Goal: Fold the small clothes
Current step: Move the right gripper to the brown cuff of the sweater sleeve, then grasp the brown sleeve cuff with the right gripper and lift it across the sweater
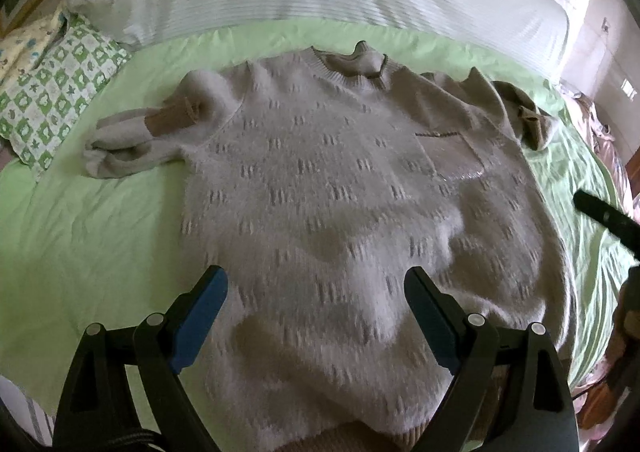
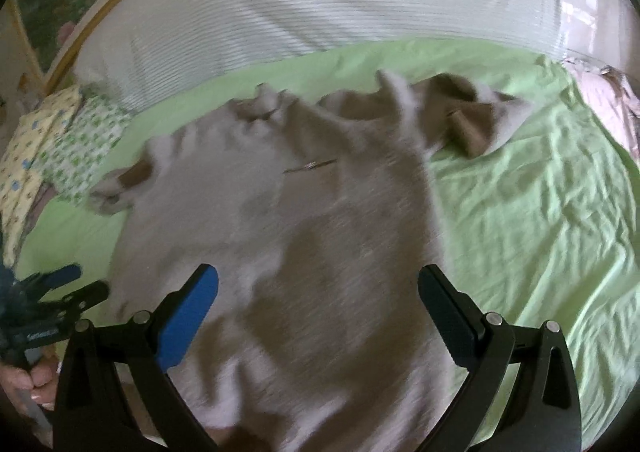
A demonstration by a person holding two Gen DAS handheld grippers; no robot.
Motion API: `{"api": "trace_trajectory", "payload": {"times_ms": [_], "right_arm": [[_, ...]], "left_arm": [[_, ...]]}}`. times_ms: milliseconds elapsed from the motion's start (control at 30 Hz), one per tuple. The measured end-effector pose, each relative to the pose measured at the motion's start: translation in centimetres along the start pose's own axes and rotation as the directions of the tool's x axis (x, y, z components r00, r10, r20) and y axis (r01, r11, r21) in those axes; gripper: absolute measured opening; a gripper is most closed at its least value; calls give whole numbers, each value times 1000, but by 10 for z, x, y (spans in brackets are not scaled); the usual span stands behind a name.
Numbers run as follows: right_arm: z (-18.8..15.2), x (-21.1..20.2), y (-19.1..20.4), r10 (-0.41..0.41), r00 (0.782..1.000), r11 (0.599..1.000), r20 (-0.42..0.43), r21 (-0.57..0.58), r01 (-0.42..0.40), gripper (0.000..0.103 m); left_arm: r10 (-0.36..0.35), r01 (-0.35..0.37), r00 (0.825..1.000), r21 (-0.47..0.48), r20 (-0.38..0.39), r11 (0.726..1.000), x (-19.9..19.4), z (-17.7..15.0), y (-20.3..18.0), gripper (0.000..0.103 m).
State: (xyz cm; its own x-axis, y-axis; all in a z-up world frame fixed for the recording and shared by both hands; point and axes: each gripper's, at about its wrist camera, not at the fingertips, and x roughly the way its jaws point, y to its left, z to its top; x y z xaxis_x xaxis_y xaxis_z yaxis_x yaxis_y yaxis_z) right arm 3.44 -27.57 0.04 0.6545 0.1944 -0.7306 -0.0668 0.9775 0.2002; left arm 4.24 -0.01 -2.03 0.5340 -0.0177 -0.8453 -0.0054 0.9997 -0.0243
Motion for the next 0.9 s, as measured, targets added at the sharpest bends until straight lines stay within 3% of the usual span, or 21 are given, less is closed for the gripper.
{"api": "trace_trajectory", "payload": {"times_ms": [233,533,733,800,900], "right_arm": [[45,23,-48,-102,995,994,17,50,101,97],[96,81,-100,-179,984,981,20,76,177,83],[106,137,-117,-217,974,976,-59,-19,216,48],[107,145,-129,-222,971,975,-83,-2,223,6],[118,122,-152,-222,975,970,-30,95,224,6]], "left_arm": [[-7,6,1000,-31,-20,999,33,45,2,91],[-5,1,998,-77,-58,997,102,113,0,91],[-14,7,996,-81,-88,997,140,136,-11,91],[-13,6,995,-72,-96,997,151,140,-15,91],[-18,10,995,-83,-101,996,159,145,-14,91]]}}
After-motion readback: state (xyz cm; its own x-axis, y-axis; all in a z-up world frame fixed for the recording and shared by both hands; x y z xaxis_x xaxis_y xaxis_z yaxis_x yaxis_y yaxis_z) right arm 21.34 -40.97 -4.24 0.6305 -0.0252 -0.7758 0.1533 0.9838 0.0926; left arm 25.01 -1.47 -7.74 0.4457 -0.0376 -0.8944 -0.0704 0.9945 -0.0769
